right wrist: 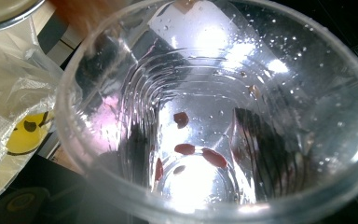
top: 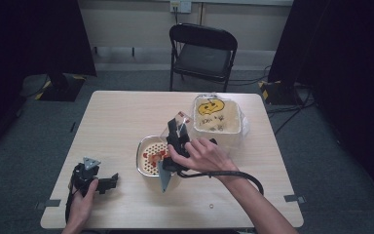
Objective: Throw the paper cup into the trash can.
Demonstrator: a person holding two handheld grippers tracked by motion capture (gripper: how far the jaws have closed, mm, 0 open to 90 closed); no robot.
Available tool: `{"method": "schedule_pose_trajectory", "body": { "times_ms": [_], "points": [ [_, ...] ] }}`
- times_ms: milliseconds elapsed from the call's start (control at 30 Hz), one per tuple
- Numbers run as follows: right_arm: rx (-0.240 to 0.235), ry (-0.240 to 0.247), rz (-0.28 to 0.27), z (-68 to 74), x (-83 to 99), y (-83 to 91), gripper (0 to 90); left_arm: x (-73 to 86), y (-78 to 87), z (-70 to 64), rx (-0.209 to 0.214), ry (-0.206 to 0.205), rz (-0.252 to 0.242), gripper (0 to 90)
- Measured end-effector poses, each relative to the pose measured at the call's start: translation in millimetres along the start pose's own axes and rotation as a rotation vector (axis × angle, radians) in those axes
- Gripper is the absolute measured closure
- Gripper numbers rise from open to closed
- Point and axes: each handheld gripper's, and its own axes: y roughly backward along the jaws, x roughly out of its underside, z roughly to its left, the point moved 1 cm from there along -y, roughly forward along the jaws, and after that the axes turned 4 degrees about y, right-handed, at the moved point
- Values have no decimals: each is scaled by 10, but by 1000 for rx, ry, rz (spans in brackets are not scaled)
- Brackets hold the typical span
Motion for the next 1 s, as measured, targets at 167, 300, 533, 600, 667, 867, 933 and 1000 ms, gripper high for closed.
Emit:
{"method": "schedule_pose_trajectory", "body": {
  "times_ms": [167,300,533,600,667,867,933,1000],
  "points": [
    [-33,-117,-13,-25,7,12,539,0,0,0,0,0,0,0],
    [-98,-306,-24,-69,69,-20,540,0,0,0,1,0,0,0],
    [-249,-729,-86,-129,245,-72,546,0,0,0,0,0,0,0],
    [-302,-877,-114,-123,296,-94,546,0,0,0,0,0,0,0],
    [-339,-1015,-133,-112,348,-109,547,0,0,0,1,0,0,0],
    [-459,-1406,-205,-34,479,-158,547,0,1,0,-1,0,0,0],
    [-494,-1515,-224,-9,524,-173,546,0,0,0,0,0,0,0],
    [-519,-1622,-248,13,572,-187,546,0,0,-1,0,0,-1,0]
  ]
}}
